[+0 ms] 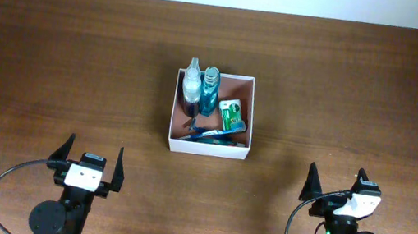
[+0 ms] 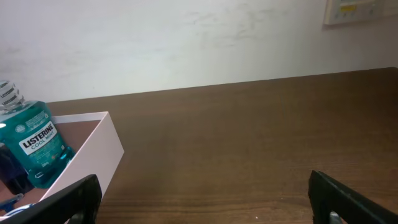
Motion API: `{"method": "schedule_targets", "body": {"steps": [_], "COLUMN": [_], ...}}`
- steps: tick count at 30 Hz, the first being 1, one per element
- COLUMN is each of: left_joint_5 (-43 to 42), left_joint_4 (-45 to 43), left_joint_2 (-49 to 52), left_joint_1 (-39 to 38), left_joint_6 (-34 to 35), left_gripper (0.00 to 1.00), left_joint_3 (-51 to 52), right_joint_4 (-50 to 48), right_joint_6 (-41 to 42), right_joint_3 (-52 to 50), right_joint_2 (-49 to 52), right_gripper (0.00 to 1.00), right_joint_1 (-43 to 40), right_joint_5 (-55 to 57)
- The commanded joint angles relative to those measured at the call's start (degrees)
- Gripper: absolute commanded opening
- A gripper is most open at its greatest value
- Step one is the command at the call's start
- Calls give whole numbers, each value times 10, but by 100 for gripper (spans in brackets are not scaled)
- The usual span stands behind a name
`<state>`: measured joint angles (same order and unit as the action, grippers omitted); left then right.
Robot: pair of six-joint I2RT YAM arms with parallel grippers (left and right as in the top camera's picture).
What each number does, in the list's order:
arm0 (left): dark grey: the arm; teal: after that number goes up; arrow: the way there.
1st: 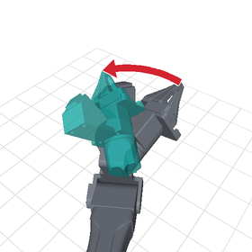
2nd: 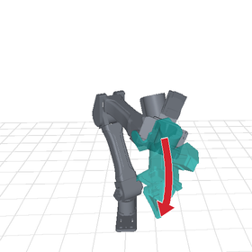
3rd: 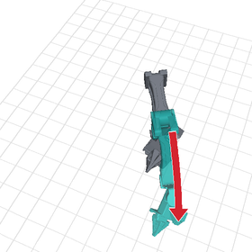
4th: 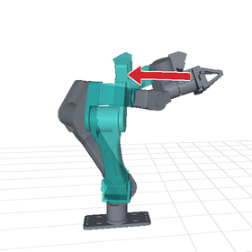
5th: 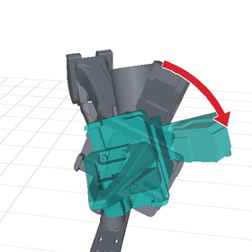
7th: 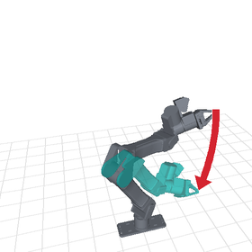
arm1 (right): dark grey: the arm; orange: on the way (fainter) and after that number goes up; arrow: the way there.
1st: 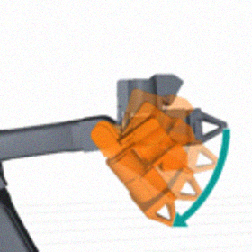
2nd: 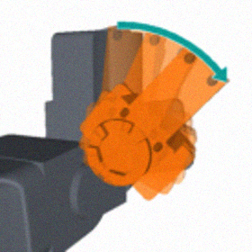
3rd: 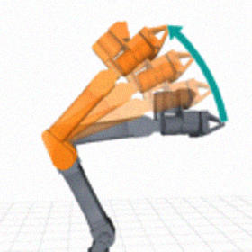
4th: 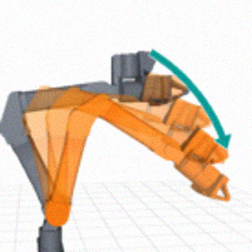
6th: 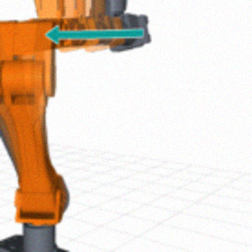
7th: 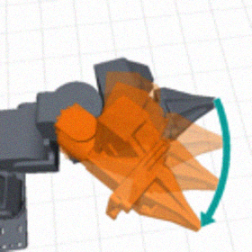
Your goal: Pack container
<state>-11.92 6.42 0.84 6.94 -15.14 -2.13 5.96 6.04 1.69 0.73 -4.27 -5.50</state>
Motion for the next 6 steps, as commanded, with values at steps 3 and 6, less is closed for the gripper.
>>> {"method": "schedule_targets", "body": {"steps": [3,6], "left_joint_5": [4,3], "left_joint_4": [-2,-2], "left_joint_2": [-5,-5], "left_joint_1": [4,4], "left_joint_6": [10,10], "left_gripper": [99,99], "left_joint_3": [4,4], "right_joint_4": [1,1], "right_joint_6": [-1,-1], "right_joint_3": [-4,-4], "right_joint_2": [-5,-5], "right_gripper": [99,99], "right_joint_1": [5,5], "right_joint_5": [-3,-3]}}
